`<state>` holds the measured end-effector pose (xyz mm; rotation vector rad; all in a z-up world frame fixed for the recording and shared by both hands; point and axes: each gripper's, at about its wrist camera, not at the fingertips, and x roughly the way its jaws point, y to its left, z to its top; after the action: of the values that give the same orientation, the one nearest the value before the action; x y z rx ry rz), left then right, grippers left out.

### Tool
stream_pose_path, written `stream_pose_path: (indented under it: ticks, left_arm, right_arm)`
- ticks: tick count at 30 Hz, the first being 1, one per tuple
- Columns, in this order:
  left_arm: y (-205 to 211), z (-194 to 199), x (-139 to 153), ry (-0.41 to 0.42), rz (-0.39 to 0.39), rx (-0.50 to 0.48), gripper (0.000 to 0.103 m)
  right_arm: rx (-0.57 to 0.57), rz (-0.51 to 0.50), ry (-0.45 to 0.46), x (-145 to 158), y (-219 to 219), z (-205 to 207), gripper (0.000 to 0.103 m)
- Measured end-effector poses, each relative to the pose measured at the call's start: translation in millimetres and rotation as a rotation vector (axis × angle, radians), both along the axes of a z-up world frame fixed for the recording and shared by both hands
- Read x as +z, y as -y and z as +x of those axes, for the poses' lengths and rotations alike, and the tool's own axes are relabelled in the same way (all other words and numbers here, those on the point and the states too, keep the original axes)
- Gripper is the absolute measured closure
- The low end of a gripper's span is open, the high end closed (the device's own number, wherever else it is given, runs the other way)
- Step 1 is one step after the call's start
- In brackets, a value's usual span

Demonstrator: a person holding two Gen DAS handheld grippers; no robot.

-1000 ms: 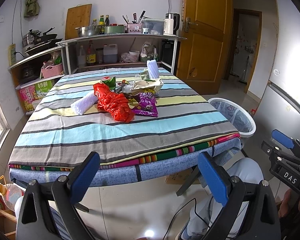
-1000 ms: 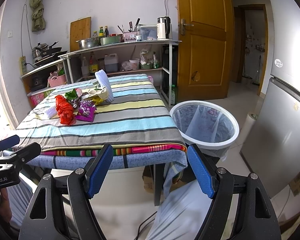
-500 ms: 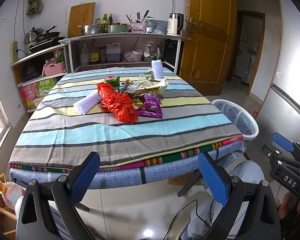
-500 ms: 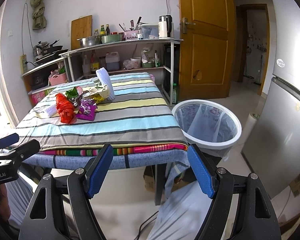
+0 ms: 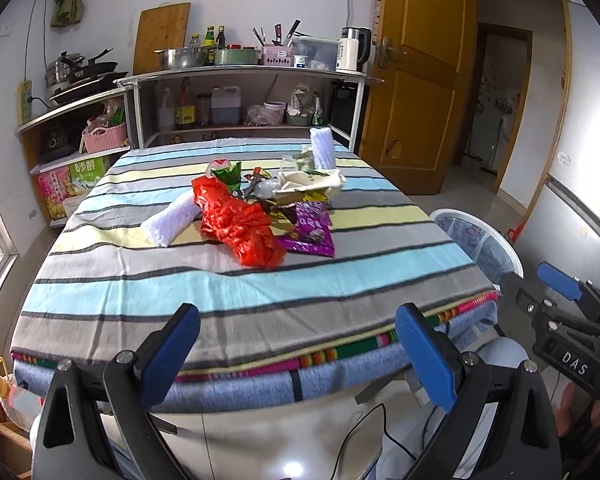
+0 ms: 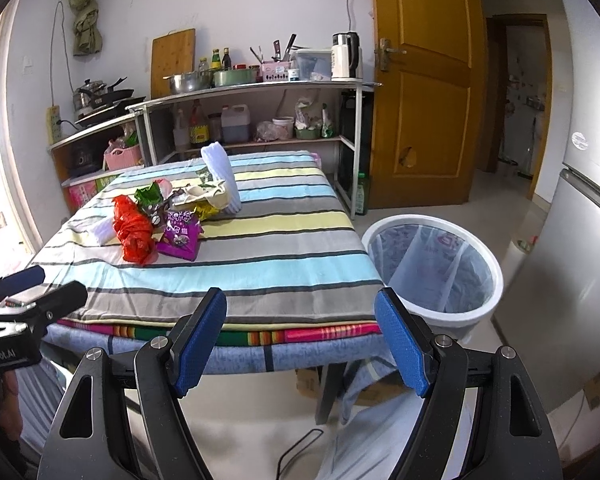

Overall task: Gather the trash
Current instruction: 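Grasp the red plastic bag with the left tool while the right tool grasps the purple snack bag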

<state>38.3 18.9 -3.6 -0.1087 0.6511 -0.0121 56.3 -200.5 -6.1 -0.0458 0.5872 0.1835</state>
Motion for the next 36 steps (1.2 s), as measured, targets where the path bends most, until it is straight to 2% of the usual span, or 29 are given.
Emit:
stream_pose_path:
  ticks: [7, 12, 20, 27, 34, 36]
  left_arm:
    - [-33, 31, -4, -0.027, -0.034, 0.058, 0.004]
    - [-63, 53, -11, -0.052, -0.046, 0.141, 0.007]
    - [-101, 86, -19, -0.082, -0.199, 0.112, 0.007]
    - [-115, 103, -29, -0.105, -0.318, 0.068, 0.007]
    - [-115, 117, -31, -0.107, -0.35, 0.057, 0.011]
    - [-114, 122, -31, -0.109, -0.358, 0.057, 0.011]
  right_arm:
    - [0.085, -0.023, -0.003, -1, -28, 29, 0.026]
    - [0.148, -0.006, -0.045, -6, -50, 55, 0.026]
    - [0.233, 0.029, -0.089, -13, -89, 97, 0.026]
    - [0.281, 0.031, -0.158, -33, -124, 133, 0.035]
    - [0.288, 0.074, -0.223, -43, -140, 159, 0.049]
    - [0.29, 0.075, -0.237, -46, -142, 164, 0.058]
